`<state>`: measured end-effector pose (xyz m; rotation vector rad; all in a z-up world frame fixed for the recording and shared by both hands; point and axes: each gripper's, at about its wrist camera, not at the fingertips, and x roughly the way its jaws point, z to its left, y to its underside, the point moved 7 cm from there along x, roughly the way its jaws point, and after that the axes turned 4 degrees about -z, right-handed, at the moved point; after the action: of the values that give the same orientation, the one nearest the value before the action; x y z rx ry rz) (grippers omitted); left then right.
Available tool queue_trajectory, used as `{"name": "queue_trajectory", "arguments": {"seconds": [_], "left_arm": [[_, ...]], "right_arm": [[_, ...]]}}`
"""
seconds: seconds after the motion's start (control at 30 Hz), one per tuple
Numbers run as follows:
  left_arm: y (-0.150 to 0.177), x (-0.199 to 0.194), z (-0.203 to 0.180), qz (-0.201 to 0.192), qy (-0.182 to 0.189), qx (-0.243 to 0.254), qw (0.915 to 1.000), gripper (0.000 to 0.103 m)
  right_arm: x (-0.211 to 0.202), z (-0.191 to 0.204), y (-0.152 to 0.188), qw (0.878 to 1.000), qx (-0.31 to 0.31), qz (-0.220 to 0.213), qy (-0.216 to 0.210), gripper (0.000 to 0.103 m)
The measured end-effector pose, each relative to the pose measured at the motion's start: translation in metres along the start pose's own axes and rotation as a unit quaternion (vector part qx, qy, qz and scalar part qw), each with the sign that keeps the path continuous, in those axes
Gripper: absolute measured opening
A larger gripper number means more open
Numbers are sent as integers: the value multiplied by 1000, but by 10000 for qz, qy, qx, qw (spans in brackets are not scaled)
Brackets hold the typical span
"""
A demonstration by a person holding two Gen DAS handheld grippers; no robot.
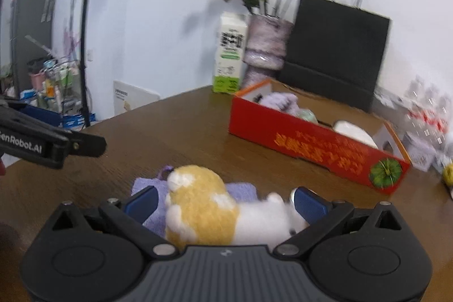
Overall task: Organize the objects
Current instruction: 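Grasp the plush sheep toy with the right tool, then grasp the lavender pouch with the left tool while the right tool holds the sheep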
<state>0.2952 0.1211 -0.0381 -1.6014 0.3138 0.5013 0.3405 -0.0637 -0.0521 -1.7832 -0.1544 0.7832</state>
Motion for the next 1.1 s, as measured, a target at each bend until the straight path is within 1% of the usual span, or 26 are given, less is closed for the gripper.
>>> {"name": "queue_trajectory", "arguments": {"seconds": [0.07, 0.1, 0.13, 0.2, 0.33, 0.5, 0.57, 0.63, 0.67, 0.73, 0.9, 1.03, 1.1], "left_arm": [[1, 1, 1, 15, 9, -7, 10000, 103], [1, 1, 1, 16, 12, -14, 10000, 103], [1, 0, 2, 15, 22, -23, 10000, 103], [2, 0, 3, 21, 28, -32, 10000, 103], [4, 2, 3, 60, 24, -3, 10000, 103], [5, 4, 1, 102, 22, 8, 9999, 103], [6, 6, 0, 133, 12, 31, 9999, 103], [7, 6, -3, 150, 1, 52, 9999, 103], [7, 7, -4, 155, -4, 66, 9999, 103], [7, 7, -6, 169, -23, 100, 9998, 103], [7, 10, -16, 208, -32, 186, 9996, 103], [5, 14, -27, 233, 5, 304, 9993, 103], [5, 19, -35, 254, 67, 341, 9991, 103]], "right_arm": [[7, 5, 0, 9998, -133, 47, -171, 97], [11, 7, 2, 9995, -153, 121, -239, 92], [17, 7, 5, 9992, -122, 238, -293, 83], [24, 6, 12, 9989, -105, 349, -300, 74], [24, 8, 15, 9990, -130, 277, -323, 70], [24, 14, 19, 9980, -411, 243, -407, 64], [22, 18, 20, 9972, -560, 202, -444, 60], [20, 19, 19, 9970, -572, 145, -506, 52], [18, 19, 18, 9970, -567, 92, -526, 50], [15, 20, 17, 9969, -557, 0, -548, 48], [5, 14, 14, 9975, -455, -224, -492, 47], [-8, 0, 9, 9980, -315, -443, -324, 47], [-13, -10, 8, 9984, -236, -498, -141, 47]]}}
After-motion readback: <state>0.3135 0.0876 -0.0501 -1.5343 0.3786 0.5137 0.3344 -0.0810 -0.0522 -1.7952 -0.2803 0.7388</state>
